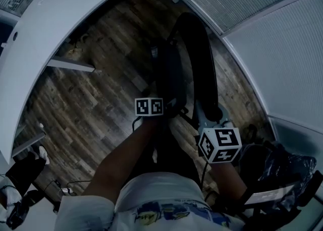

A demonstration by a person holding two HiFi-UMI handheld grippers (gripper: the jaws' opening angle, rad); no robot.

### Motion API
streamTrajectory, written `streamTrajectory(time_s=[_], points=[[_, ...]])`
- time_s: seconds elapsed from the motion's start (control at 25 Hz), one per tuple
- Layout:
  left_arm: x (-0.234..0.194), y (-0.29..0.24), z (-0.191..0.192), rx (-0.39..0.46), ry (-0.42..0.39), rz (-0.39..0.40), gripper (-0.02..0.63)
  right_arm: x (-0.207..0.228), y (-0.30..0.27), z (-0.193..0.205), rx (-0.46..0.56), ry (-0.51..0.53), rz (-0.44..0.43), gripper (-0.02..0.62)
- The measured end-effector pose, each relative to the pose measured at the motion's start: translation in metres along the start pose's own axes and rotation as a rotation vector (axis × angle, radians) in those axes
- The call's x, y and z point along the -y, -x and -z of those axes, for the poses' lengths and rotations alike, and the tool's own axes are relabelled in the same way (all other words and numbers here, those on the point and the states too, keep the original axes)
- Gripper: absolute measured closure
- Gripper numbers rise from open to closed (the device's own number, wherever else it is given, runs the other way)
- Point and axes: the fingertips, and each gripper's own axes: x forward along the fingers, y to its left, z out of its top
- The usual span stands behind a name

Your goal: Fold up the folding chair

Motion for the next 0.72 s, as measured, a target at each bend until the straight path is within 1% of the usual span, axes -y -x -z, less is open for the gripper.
streamTrajectory(time_s=[0.44,0.72], points=[[0.023,-0.019,0.002,-0.036,0.001,-0.077,0.474,-0.008,0.003,-0.003,0.013,0.004,0.005,0.503],[0.029,-0.027,0.004,-0.082,-0.005,-0.158,0.476,-0.012,0.003,-0.007,0.018,0.02,0.008,0.503]])
